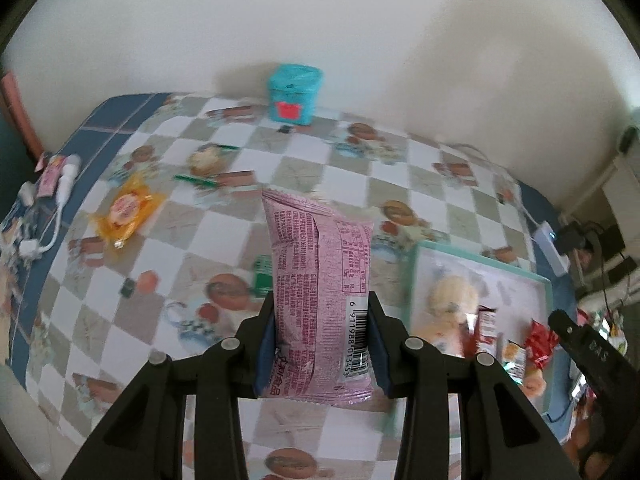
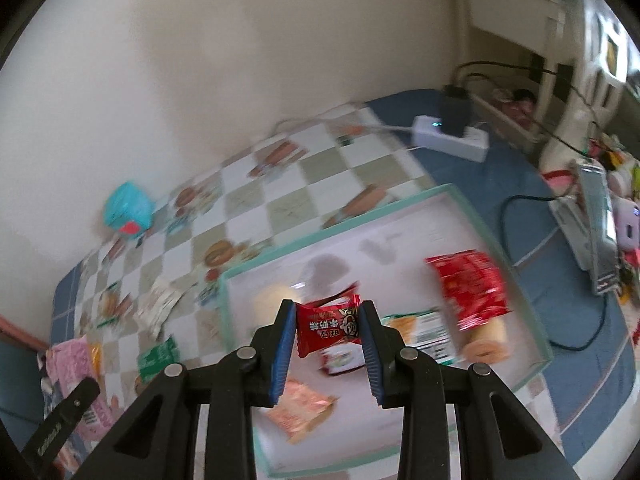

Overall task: Organize snacks
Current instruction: 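Carry the pink bread with the left tool into the tray while the right tool carries the candy there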

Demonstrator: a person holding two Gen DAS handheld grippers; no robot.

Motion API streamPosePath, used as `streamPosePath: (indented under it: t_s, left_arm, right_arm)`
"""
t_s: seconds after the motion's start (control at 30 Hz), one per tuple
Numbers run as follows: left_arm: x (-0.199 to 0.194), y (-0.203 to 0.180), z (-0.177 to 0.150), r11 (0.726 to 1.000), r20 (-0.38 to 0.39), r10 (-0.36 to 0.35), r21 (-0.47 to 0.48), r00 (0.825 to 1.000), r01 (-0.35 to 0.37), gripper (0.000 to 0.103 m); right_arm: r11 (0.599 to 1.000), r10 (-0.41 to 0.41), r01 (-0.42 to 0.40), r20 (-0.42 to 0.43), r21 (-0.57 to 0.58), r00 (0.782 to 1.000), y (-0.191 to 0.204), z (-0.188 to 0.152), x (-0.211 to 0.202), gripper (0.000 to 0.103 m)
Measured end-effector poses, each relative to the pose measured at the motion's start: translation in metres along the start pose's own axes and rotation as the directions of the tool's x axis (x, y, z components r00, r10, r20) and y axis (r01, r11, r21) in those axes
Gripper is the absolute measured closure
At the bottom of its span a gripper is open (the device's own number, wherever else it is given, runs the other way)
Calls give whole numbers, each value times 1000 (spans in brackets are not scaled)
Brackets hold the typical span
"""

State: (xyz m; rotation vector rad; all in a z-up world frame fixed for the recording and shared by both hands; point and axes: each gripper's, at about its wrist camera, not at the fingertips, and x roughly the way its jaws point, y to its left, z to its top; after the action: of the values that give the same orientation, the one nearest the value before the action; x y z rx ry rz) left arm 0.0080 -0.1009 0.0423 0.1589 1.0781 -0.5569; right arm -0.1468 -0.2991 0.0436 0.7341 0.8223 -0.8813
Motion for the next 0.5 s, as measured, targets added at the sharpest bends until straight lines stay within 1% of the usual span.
streamPosePath:
  t_s: [0.17,0.27,0.37,0.5]
  left_arm:
    - [4,-40,-5,994,-16,-76,81,997,77,61]
    - [7,-65,-10,985,-30,-98,142,995,101,61]
    - [11,-91,-18,970,-51,-124,204,991,132,61]
    - [18,-115,-28,955,-79,-141,252,987,157,61]
  right_arm:
    - [996,-30,30,2,84,1000,-36,10,1,69]
    - [990,-58,57,0,127,998,-56,13,1,69]
    - [984,-68,69,-13,162,998,-71,14,3,69]
    - [980,-78,82,-29,182,997,-79,13,6,69]
